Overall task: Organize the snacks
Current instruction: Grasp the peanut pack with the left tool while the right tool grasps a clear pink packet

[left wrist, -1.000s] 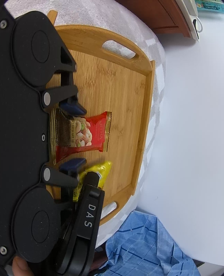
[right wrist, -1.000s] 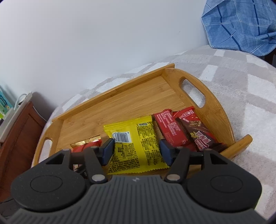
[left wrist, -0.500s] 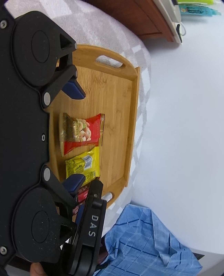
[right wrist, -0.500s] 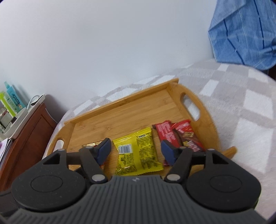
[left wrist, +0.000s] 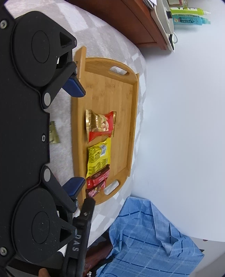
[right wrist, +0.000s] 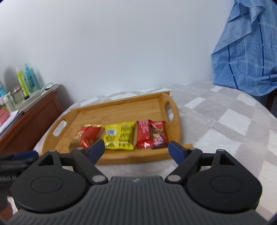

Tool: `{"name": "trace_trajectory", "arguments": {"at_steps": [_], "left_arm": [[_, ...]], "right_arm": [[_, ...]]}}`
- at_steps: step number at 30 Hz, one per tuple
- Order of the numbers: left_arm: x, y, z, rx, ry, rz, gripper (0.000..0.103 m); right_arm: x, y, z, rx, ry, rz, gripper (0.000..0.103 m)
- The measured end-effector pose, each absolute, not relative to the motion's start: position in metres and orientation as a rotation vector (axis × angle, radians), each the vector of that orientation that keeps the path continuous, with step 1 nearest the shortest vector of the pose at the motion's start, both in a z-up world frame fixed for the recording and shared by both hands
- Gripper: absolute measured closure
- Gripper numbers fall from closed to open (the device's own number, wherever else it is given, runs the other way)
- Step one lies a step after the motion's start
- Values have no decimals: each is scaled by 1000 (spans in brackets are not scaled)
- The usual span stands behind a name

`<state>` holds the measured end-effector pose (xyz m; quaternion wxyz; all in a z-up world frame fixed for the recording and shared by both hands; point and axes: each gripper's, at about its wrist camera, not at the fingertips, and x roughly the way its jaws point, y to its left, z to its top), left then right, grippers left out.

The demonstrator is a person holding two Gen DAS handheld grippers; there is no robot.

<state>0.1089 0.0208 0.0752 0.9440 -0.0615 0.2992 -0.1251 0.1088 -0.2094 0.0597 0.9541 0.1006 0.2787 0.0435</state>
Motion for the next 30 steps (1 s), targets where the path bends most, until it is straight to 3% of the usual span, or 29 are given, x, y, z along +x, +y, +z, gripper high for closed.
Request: {"name": "trace_trajectory", "arguments": {"at_steps": [10, 16, 19, 21, 23, 30], "left_arm": [[66, 15, 69, -110, 594, -247, 2], [54, 12, 61, -94, 605, -242, 3], [51, 8, 56, -61, 620, -233, 23], [50, 4, 52, -29, 643, -236, 42], [50, 2, 49, -18, 658, -245, 51], [47, -4, 42, 44, 663, -227, 54]], "right_arm": [[69, -229, 45, 160, 582, 107, 14], [62, -239, 38, 160, 622, 109, 24], [63, -241, 33, 178, 648, 114, 32], [65, -241, 29, 186, 671, 126, 41], [67, -239, 26, 193, 693, 132, 47], [67, -232, 21, 200, 707, 167, 48]]}}
